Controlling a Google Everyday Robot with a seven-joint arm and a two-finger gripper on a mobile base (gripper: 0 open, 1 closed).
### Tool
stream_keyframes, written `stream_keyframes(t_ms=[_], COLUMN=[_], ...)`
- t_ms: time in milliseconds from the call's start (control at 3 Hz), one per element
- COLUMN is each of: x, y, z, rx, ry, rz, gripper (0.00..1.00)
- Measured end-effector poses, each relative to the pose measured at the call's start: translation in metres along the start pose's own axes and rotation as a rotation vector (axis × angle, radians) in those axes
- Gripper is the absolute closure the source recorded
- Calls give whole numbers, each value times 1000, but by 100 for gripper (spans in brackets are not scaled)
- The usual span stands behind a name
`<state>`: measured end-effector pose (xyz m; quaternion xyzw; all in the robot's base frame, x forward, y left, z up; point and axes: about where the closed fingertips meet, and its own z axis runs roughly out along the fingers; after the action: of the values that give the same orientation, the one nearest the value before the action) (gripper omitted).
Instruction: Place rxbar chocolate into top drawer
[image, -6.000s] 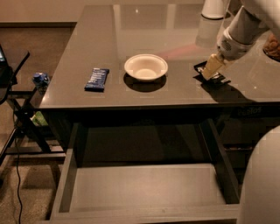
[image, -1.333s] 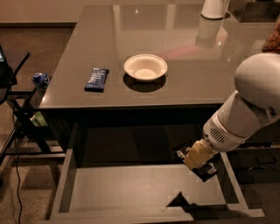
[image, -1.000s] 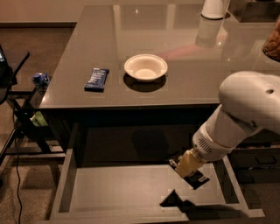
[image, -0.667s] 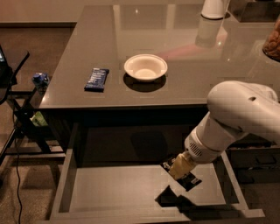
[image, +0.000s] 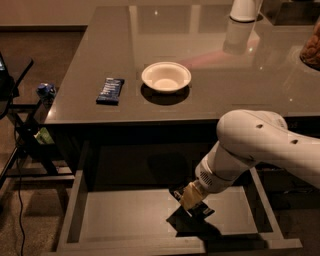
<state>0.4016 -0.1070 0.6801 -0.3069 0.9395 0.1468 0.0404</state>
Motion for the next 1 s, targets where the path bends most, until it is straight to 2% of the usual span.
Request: stream_keyframes(t_ms=[1000], x=[-15], y=[-8], z=[23], rx=[18], ry=[-52], rz=[33], gripper=[100])
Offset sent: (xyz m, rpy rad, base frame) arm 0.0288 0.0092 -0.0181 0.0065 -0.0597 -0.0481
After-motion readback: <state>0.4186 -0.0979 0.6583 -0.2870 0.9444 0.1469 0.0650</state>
